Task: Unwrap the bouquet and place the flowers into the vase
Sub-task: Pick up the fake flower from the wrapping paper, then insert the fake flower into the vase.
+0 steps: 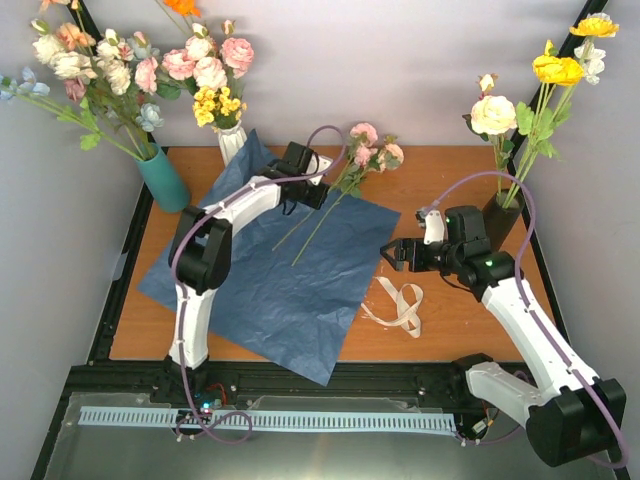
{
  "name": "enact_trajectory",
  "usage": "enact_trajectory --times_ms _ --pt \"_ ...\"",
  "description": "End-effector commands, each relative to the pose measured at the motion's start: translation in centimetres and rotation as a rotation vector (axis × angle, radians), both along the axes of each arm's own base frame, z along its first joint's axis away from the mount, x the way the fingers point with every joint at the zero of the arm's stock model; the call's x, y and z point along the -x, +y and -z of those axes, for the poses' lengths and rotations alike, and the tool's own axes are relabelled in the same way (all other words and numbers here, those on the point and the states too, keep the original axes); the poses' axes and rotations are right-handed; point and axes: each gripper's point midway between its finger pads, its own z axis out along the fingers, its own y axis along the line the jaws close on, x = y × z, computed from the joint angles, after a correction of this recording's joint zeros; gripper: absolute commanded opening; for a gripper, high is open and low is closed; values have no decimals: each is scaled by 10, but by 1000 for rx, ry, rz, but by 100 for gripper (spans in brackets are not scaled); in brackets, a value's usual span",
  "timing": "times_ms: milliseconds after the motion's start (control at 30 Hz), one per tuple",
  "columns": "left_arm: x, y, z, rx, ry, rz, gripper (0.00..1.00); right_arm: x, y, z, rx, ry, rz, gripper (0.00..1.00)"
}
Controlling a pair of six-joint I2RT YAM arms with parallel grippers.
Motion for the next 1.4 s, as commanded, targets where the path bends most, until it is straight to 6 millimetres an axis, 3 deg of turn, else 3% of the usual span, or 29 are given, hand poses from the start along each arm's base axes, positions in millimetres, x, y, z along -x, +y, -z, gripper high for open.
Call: enact_trajectory --times_ms 0,333,633,900,1133,1367 --pt "1 -5 -57 82 -109 -7 0 1 7 -20 -69 -45 5 93" --pt "36 5 -102 150 -155 -15 0 3 12 -41 -172 -82 31 93" --pt "99 -8 -150 390 -119 95 0 1 25 -63 -346 -94 34 92" --pt "146 -10 -188 555 -88 163 0 -4 42 -94 -515 -124 3 84" --pt "182 -15 -208 637 -106 244 0 -5 66 -118 -532 -150 -51 80" --pt "210 -19 -215 676 -106 305 0 -6 94 -130 -540 -153 -96 75"
